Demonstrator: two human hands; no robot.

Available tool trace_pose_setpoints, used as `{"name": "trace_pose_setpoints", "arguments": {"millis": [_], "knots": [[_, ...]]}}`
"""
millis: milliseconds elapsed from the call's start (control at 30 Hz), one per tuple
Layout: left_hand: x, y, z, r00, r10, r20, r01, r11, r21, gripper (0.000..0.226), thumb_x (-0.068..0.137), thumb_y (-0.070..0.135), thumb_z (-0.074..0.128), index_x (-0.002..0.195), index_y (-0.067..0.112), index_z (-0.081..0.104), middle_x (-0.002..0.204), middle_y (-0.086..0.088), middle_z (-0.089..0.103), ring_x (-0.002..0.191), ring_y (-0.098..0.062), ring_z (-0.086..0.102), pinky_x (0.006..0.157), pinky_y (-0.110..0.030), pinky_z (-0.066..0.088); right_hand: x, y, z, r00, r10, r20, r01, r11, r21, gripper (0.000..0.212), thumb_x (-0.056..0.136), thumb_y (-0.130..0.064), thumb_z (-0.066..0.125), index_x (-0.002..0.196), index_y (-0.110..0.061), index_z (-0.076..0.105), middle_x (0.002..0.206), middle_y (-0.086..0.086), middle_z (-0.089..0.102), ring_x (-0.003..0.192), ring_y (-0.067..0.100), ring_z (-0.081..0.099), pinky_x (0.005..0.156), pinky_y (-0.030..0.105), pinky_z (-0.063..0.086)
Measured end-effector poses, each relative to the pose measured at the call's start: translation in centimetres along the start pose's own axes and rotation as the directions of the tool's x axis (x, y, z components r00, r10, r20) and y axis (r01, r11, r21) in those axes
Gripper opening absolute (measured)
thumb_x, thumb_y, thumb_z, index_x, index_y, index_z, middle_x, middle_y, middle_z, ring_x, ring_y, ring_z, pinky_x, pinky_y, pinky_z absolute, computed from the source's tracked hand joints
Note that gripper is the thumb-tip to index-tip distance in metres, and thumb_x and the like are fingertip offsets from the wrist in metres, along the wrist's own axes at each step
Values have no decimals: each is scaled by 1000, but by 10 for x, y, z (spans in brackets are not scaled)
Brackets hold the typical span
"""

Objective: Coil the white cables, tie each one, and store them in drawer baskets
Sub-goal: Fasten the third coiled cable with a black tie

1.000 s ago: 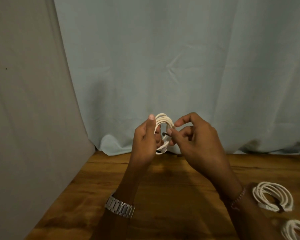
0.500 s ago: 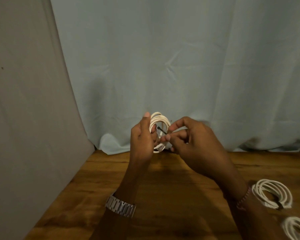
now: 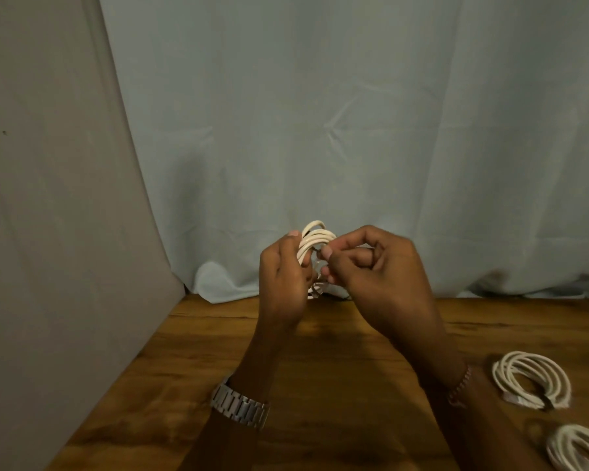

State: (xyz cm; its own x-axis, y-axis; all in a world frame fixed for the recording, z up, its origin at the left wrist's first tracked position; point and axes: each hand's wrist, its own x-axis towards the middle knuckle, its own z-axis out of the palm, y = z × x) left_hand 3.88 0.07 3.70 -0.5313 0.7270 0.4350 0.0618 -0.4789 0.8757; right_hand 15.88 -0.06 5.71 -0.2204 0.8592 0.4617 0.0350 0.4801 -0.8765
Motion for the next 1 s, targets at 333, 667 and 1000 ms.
{"name": "trace_pose_setpoints", "arguments": {"millis": [333, 667, 1000], "knots": [[6, -6, -4, 997, -73, 35, 73, 997, 25, 39, 106, 28, 37, 106, 1, 66, 81, -8, 65, 69, -15, 63, 53, -23, 49, -5, -5, 4, 997, 65, 53, -75, 969, 234, 6, 93, -7, 70, 96, -4, 67, 78, 7, 78, 75, 21, 77, 68, 26, 62], [7, -1, -7, 985, 70, 157, -83, 993, 82, 27, 106, 14, 36, 83, 16, 51, 68, 4, 56, 62, -7, 55, 52, -23, 45, -1, 0, 4, 995, 97, 23, -100, 968, 231, 9, 91, -7, 72, 98, -8, 67, 76, 4, 78, 74, 15, 76, 65, 20, 59], [4, -4, -7, 987, 105, 119, -115, 990, 86, 19, 104, 17, 49, 90, 12, 60, 73, 3, 70, 64, -9, 66, 54, -24, 52, 0, -1, 3, 990, 99, 102, -112, 985, 129, 17, 91, -17, 73, 104, -14, 61, 76, 7, 77, 61, 16, 73, 58, 25, 58]]}}
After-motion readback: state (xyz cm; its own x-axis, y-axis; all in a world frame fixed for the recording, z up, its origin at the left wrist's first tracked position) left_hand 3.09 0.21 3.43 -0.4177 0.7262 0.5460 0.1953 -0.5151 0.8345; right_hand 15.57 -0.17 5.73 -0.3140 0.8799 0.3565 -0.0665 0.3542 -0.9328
